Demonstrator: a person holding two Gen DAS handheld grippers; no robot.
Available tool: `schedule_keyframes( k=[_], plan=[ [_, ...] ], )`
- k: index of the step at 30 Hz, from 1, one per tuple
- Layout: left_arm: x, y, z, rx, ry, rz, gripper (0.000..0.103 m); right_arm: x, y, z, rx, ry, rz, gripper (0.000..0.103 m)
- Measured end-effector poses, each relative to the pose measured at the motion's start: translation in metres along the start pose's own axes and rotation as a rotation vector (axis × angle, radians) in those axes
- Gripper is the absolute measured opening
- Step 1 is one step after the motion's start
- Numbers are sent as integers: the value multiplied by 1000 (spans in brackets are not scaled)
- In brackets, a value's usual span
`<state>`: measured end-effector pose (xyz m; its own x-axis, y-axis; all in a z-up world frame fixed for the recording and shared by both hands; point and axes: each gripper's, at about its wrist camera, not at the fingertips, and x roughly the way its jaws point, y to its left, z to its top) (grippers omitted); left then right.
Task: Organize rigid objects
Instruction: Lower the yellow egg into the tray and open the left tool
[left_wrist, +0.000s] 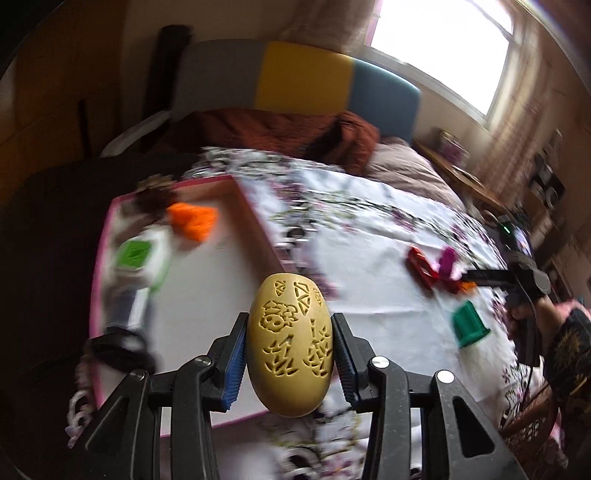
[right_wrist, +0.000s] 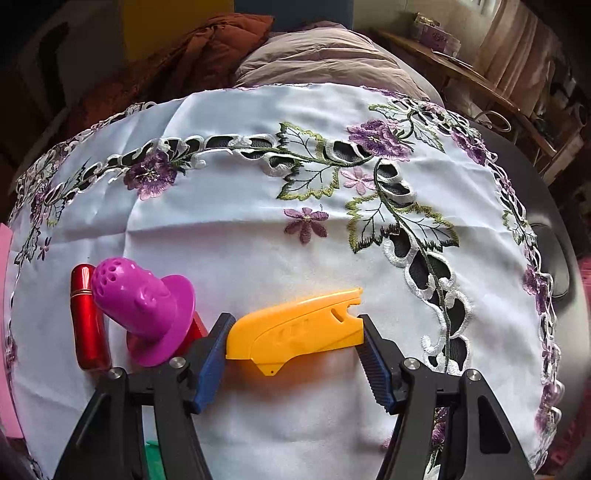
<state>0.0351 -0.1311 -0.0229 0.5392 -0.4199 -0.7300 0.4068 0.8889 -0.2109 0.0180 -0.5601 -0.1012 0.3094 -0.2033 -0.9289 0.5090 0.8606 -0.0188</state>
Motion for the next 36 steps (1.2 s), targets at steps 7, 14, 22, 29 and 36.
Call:
schedule_keyframes(
  k=[7,14,22,29,36],
  plan=[
    [-7,67,-5,-160,23,67,43,0,2,0,-9,-1,-8,66],
    [10,57,17,-167,28,5,43,0,2,1,-14,-2,-9,66],
    [68,56,58,-163,53,21,43,0,2,1,-28,-5,-14,66],
    [121,64,82,-192,126,12,43,0,2,2,-40,-7,-12,66],
    [136,62,91,-171,130,18,48,0,3,2,-42,-9,-13,66]
  ],
)
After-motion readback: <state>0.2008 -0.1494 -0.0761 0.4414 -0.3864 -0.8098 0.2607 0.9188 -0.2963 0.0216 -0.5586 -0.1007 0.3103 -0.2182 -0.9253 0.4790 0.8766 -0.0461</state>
